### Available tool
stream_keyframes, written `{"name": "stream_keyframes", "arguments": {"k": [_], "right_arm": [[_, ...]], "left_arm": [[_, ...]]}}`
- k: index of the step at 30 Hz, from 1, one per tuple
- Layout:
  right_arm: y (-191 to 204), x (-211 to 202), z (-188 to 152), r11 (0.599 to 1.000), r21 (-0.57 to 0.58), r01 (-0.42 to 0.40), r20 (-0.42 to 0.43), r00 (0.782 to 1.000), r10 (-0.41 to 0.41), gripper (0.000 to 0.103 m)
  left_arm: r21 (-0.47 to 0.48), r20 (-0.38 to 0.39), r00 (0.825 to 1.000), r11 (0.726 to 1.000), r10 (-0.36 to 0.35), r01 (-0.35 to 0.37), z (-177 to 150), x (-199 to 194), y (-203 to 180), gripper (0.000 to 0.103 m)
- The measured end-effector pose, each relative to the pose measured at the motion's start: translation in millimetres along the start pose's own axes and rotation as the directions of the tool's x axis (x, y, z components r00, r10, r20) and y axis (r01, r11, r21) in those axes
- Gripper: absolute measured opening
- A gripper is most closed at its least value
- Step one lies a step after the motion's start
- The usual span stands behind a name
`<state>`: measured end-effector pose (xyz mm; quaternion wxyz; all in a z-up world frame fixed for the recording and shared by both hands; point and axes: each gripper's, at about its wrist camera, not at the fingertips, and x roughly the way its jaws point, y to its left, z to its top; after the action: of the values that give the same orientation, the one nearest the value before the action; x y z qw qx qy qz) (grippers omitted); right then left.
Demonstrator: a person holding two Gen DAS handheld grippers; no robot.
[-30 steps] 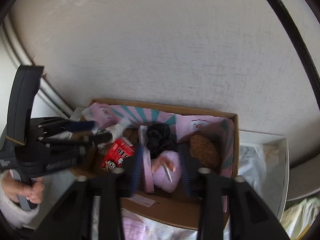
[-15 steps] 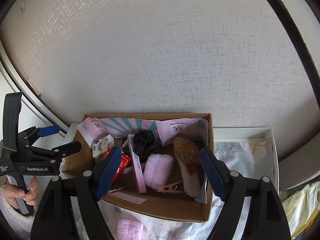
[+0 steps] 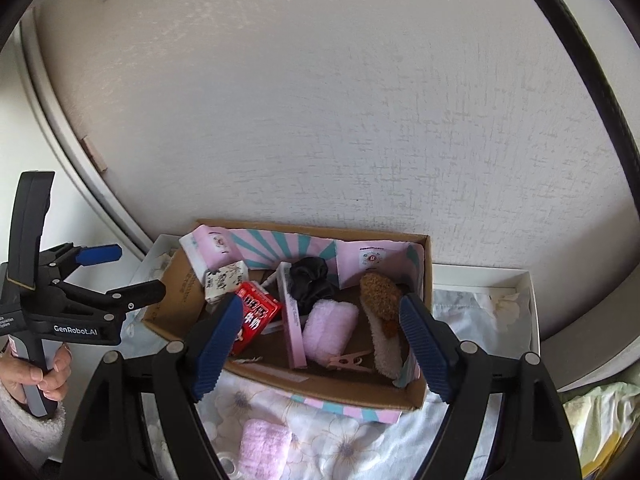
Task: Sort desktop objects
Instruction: 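Move both tools back down toward the tape roll and pink wristband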
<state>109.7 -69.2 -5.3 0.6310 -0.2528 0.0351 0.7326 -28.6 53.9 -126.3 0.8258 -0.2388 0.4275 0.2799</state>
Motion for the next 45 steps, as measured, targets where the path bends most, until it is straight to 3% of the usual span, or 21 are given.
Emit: {"name": "stream_keyframes", "arguments": {"k": [10, 21, 31, 45], "right_arm": [[10.3, -30.4, -23.4, 1.000, -0.014, 0.013, 0.012, 1.000, -0.013, 0.077], [21.6, -39.9, -52.0, 1.000, -0.021, 0.021, -0.024, 0.999, -0.022, 0.077], [25.8, -13.1, -92.6, 1.000, 0.008, 0.003, -0.137, 0.991, -0.002, 0.077], [34.4, 41.4, -144.7, 0.999, 0.041, 0.013, -0.308, 0.951, 0.001, 0.077]], "left_arm": [[0.010, 0.017, 1.000, 1.000, 0.011, -0.011, -35.7, -34.8, 2.8, 0.103], [0.045, 0.004, 1.000, 0.999, -0.003, 0.003, -66.8, -45.8, -12.9, 0.103], [0.102, -0.106, 0.990, 0.990, -0.089, 0.100, -121.2, -9.0, -36.5, 0.103], [0.182, -0.194, 0.962, 0.957, -0.192, 0.227, -184.8, 40.5, -63.5, 0.102]]}}
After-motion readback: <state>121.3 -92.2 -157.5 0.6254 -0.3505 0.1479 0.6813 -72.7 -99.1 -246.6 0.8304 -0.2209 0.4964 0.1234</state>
